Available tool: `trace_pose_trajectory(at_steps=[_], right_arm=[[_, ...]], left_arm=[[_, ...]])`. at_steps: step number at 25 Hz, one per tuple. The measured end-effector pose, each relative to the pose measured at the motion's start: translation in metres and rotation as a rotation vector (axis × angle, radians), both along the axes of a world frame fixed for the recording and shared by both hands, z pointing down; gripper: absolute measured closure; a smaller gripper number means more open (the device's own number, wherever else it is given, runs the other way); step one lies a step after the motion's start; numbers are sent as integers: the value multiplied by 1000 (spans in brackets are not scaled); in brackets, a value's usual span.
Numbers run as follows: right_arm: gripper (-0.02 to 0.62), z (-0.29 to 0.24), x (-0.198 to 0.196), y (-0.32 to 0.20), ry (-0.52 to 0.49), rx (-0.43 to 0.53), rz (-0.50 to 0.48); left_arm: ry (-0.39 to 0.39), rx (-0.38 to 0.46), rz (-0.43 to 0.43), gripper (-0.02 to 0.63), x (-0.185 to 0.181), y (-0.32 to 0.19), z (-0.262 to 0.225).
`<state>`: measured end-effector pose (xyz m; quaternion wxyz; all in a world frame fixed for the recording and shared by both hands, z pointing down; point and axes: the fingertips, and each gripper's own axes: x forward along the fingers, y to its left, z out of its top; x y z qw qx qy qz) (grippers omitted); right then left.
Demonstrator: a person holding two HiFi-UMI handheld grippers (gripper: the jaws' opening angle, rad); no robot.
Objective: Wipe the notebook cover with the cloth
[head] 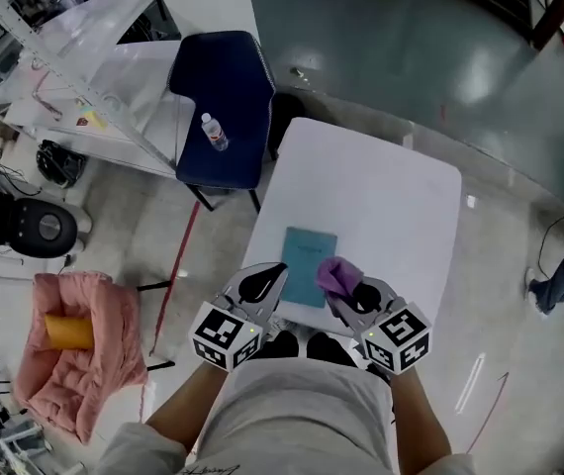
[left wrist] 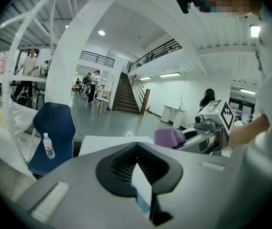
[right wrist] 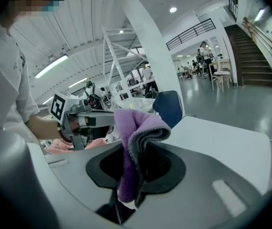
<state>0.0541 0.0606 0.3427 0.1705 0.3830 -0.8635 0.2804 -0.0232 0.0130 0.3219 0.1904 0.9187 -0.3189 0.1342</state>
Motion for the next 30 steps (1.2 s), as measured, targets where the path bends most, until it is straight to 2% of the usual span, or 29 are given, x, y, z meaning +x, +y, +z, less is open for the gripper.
trace_pose_trajectory(at_steps=[14, 20, 30], right_arm=[[491, -19, 16, -7, -35, 77, 17], [491, -20, 12, -15, -69, 84, 9], [494, -13, -6, -17, -55, 78, -32]], left_arm=[[35, 55, 23, 606, 31, -1, -19], [22, 77, 25, 606, 31, -4, -22], [15, 77, 15, 606, 20, -7, -19]])
